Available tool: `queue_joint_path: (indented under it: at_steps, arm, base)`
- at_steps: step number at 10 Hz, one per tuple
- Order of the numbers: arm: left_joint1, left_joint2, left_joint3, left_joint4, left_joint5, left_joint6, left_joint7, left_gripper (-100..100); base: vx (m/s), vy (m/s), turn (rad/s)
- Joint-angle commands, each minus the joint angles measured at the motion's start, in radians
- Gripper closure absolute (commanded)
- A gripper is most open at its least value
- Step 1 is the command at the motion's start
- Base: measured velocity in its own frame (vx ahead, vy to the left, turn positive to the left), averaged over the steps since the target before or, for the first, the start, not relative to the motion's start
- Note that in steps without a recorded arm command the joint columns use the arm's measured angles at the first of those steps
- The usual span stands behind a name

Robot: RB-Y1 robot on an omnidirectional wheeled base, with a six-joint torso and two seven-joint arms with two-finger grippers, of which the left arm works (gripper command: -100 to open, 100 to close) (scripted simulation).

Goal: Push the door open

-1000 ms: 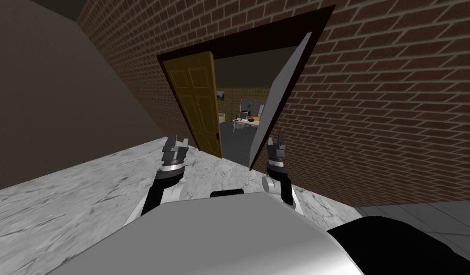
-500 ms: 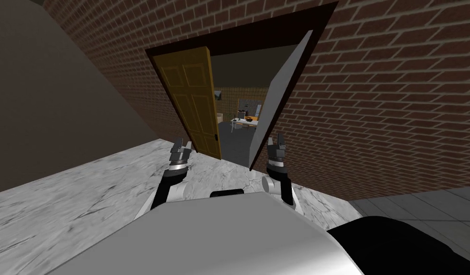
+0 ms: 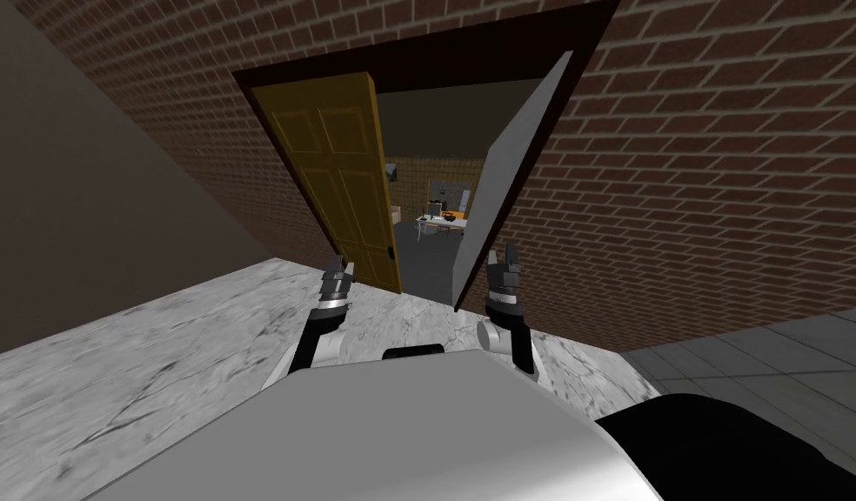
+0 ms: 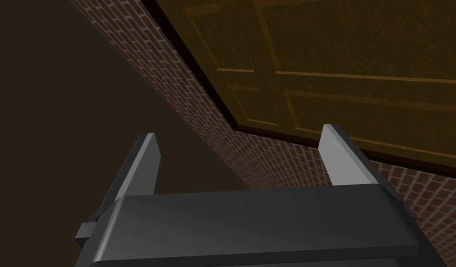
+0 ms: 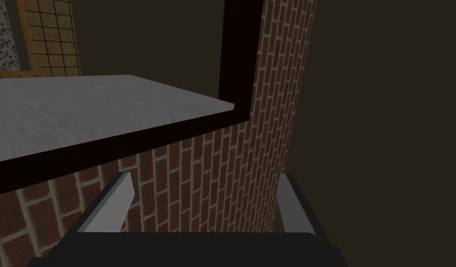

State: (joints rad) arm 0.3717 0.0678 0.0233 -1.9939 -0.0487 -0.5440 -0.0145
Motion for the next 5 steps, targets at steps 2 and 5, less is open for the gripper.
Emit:
queue_joint_path:
  at_steps: [2,5]
  arm:
    - [-0.03,0.006,0.011,0.083,0.007,-0.016,0.002,-100]
    - [-0.054,0.009,0.017,0.16,0.012,-0.027,0.001,-100]
  base:
    - [0.086,0.084,-0.134]
    - [0.056,0.062,-0.094]
